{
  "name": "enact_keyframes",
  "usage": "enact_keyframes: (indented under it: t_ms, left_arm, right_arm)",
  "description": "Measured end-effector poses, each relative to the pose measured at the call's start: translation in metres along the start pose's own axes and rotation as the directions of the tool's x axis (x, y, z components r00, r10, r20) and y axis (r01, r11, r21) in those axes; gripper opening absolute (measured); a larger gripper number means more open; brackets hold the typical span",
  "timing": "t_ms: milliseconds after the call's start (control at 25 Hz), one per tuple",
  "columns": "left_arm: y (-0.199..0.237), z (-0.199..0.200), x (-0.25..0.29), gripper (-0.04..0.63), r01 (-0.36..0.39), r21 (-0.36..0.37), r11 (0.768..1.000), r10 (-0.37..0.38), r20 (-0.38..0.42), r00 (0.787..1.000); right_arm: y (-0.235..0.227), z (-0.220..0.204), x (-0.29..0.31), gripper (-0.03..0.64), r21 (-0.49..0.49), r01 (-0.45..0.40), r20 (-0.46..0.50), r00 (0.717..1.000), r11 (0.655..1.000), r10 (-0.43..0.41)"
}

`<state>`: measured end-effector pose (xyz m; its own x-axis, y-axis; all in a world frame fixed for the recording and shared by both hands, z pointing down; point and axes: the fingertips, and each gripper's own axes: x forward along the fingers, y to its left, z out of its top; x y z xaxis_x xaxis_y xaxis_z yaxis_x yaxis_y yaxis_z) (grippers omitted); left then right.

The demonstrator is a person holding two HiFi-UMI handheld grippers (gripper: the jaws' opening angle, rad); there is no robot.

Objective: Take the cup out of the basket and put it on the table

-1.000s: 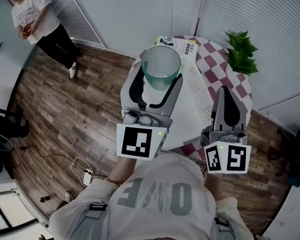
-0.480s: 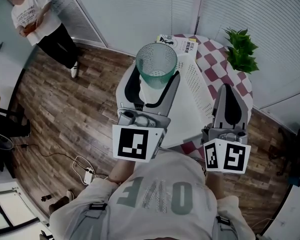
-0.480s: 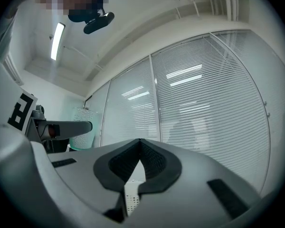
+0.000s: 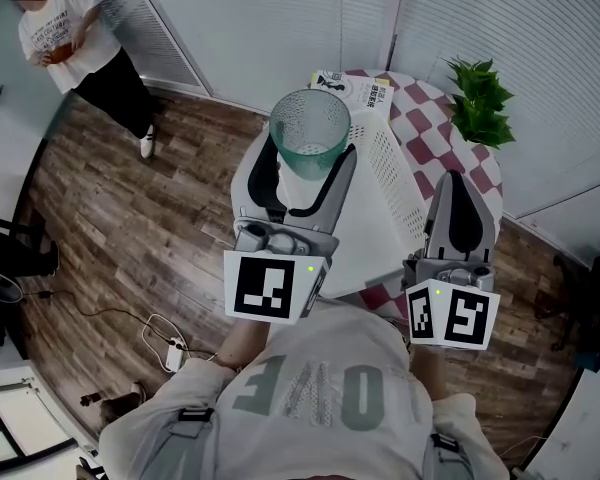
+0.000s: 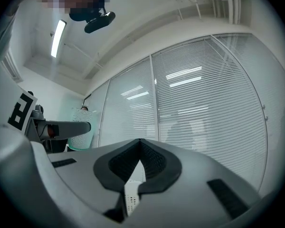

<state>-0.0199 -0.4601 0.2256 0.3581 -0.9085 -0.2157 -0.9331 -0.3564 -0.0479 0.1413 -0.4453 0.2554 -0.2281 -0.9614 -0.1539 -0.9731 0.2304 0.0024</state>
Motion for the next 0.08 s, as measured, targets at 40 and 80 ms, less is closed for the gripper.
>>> enact_keyframes:
  t_ms: [40, 80]
  left_arm:
    - [0.0004, -0.0001, -0.0003, 0.328, 0.001, 0.0, 1.0, -0.001, 0.002, 1.0]
    - [0.0008, -0.0002, -0.0006, 0.328, 0.002, 0.0, 1.0, -0.002, 0.003, 1.0]
  right_arm:
    - [-0.0001, 0.0002, -0.0001, 0.011, -0.001, 0.003, 0.001, 1.0, 1.0, -0.003]
    - [-0.0002, 0.0004, -0.0001, 0.011, -0.003, 0.005, 0.001, 1.0, 1.0, -0.005]
